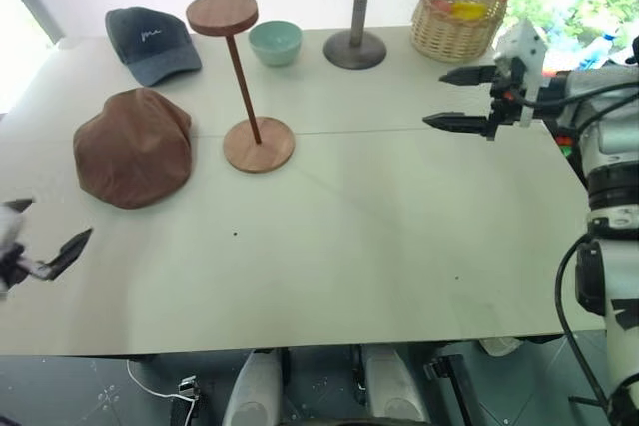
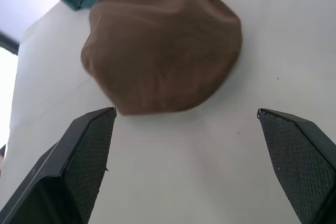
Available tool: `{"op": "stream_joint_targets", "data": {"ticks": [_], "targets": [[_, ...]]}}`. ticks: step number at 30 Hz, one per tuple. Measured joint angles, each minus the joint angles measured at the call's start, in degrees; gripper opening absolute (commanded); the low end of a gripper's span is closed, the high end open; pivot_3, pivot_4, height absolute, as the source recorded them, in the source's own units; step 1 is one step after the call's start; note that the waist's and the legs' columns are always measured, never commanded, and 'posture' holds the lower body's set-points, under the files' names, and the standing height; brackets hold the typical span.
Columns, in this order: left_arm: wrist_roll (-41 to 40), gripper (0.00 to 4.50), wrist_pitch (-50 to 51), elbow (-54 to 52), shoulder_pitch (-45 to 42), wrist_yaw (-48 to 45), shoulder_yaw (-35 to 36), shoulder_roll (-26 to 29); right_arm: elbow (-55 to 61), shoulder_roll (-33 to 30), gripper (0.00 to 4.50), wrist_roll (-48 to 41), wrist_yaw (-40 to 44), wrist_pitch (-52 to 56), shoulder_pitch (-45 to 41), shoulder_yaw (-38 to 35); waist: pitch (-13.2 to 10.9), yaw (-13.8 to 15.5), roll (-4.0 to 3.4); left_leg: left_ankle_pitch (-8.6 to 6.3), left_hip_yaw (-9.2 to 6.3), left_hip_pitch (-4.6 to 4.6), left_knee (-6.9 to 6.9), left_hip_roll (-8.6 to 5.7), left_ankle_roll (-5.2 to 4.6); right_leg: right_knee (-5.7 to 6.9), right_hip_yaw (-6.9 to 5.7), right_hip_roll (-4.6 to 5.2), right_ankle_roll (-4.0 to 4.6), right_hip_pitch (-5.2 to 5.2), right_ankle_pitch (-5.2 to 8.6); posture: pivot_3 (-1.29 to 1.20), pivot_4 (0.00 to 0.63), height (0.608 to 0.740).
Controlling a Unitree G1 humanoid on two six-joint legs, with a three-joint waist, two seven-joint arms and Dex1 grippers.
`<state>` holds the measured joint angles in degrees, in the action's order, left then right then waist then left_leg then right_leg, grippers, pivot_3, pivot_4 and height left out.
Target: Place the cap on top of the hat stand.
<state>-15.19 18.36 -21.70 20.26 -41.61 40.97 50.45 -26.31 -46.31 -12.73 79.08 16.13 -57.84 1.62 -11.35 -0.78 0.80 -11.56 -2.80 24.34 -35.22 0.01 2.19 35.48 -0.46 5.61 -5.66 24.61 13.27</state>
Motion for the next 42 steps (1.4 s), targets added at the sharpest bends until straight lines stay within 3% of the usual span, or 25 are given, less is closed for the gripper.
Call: {"op": "stream_joint_targets", "data": {"ticks": [5, 14, 20, 29, 40, 42], "targets": [[14.5, 4.5, -10.7, 4.6, -3.9, 2.8, -12.6, 5.8, 20.8, -1.9, 4.45, -7.5, 2.5, 9.1, 6.1, -0.3, 0.0, -0.1, 0.0, 0.0, 0.04, -0.01, -0.02, 0.03, 0.0, 0.0, 0.03, -0.02, 0.0, 0.0, -0.01, 0.0, 0.15, 0.74], [29.9, 4.5, -18.8, 18.8, -18.5, 11.9, -28.9, 5.1, 41.3, -6.9, 4.45, -19.3, -0.4, 23.2, 13.2, -4.7, 0.0, 0.0, 0.02, 0.0, 0.1, -0.09, -0.11, 0.07, -0.01, 0.18, 0.05, -0.02, -0.01, 0.0, -0.07, 0.0, 0.15, 0.74], [35.1, 4.5, -23.1, 27.8, -26.5, 15.1, -37.0, 2.3, 45.4, -7.9, 4.45, -22.5, -6.0, 27.6, 14.8, -6.8, 0.0, 0.1, 0.03, 0.0, 0.1, -0.15, -0.39, 0.08, -0.01, 0.54, 0.07, -0.02, -0.16, 0.0, -0.15, 0.0, 0.15, 0.74], [46.7, 4.5, -21.2, 42.6, -38.7, 30.3, -43.7, -2.7, 49.7, -9.3, 4.45, -26.3, -11.7, 30.5, 17.7, -9.7, 0.1, 0.2, 0.07, 0.01, 0.17, -0.14, -0.86, 0.16, -0.01, 0.69, 0.06, -0.04, -0.16, -0.15, -0.21, 0.0, 0.15, 0.74], [50.1, 4.5, -21.8, 58.7, -50.2, 39.1, -49.1, -5.1, 50.0, -10.4, 4.45, -28.6, -14.6, 31.1, 18.1, -10.3, 0.1, 0.1, 0.1, 0.01, 0.19, -0.09, -0.85, 0.18, -0.01, 0.66, 0.06, -0.06, -0.3, -0.14, -0.29, 0.0, 0.15, 0.74], [50.0, 3.95, -22.5, 59.9, -50.7, 39.5, -49.3, -5.1, 50.0, -10.5, 4.5, -28.7, -14.9, 31.1, 18.1, -10.3, 0.1, 0.1, 0.1, 0.01, 0.19, -0.1, -0.85, 0.18, -0.02, 0.67, 0.06, -0.06, -0.3, -0.14, -0.29, 0.0, 0.15, 0.74]]}}
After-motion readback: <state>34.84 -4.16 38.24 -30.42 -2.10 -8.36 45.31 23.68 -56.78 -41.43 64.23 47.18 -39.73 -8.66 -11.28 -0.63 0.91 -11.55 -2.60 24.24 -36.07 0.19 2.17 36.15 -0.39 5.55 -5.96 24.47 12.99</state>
